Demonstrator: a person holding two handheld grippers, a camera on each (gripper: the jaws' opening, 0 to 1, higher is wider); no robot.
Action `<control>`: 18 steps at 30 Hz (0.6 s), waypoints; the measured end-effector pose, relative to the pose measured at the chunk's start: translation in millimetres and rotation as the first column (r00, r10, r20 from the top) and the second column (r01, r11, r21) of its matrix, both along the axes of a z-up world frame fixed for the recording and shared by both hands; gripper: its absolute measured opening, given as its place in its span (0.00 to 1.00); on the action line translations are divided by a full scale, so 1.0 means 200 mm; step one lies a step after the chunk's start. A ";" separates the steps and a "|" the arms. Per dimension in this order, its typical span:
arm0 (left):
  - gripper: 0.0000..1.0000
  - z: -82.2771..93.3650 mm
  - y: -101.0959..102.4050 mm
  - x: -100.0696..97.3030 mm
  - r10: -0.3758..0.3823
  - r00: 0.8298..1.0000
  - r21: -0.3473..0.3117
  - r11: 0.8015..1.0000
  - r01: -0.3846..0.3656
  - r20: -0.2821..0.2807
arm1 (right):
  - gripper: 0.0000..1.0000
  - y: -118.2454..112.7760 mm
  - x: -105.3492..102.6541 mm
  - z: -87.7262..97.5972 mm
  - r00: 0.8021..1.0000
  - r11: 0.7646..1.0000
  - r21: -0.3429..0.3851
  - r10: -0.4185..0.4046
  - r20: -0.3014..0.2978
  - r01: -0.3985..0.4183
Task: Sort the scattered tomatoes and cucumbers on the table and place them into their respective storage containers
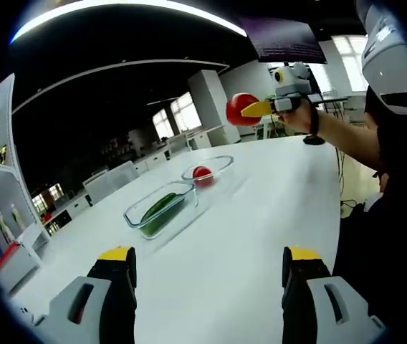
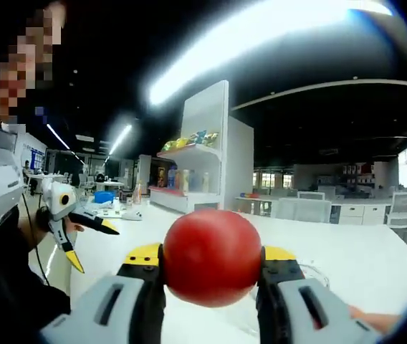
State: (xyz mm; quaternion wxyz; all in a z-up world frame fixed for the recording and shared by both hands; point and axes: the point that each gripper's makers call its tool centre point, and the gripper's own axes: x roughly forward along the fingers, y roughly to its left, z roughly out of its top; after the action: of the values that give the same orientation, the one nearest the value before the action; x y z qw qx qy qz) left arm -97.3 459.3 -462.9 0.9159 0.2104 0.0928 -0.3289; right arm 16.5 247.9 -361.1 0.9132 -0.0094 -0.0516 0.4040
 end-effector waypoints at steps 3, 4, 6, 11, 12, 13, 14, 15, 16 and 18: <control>0.83 0.00 0.00 0.00 0.003 1.000 0.000 1.000 -0.003 0.001 | 0.45 -0.01 0.11 0.04 1.000 1.000 0.015 -0.015 -0.001 0.015; 0.83 0.00 0.00 0.00 0.003 1.000 -0.001 1.000 -0.003 0.001 | 0.45 -0.01 0.13 0.04 1.000 1.000 0.016 -0.018 0.001 0.018; 0.83 0.00 0.00 0.00 0.005 1.000 0.001 1.000 -0.005 0.001 | 0.45 0.00 0.19 0.05 1.000 0.999 0.019 -0.026 -0.007 0.026; 0.83 0.01 0.01 0.00 0.009 1.000 0.002 1.000 -0.009 0.002 | 0.45 -0.03 0.36 0.02 0.997 0.997 0.031 -0.069 -0.044 0.070; 0.83 0.01 0.01 0.00 0.010 1.000 0.002 1.000 -0.010 0.003 | 0.45 -0.03 0.38 0.01 0.996 0.997 0.030 -0.074 -0.048 0.075; 0.83 0.01 0.02 0.00 0.011 1.000 0.002 1.000 -0.011 0.004 | 0.45 -0.04 0.41 -0.01 0.995 0.996 0.031 -0.083 -0.058 0.085; 0.83 0.01 0.02 0.00 0.013 1.000 0.002 1.000 -0.013 0.003 | 0.45 -0.04 0.44 -0.02 0.994 0.995 0.032 -0.089 -0.070 0.091; 0.83 0.01 0.02 -0.01 0.013 1.000 0.004 1.000 -0.013 0.003 | 0.45 -0.04 0.47 -0.04 0.992 0.995 0.031 -0.092 -0.084 0.095; 0.83 0.01 0.02 0.00 0.014 1.000 0.006 1.000 -0.014 0.003 | 0.45 -0.04 0.49 -0.06 0.992 0.995 0.030 -0.092 -0.089 0.095; 0.83 0.01 0.02 -0.01 0.014 1.000 0.007 1.000 -0.014 0.002 | 0.45 -0.04 0.53 -0.11 0.988 0.994 0.025 -0.103 -0.117 0.106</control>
State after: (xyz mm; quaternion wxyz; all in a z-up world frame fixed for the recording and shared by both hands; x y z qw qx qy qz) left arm -98.3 464.1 -461.0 0.9176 0.2130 0.0947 -0.3220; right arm 122.4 239.7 -382.4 0.9346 0.0254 -0.0041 0.3547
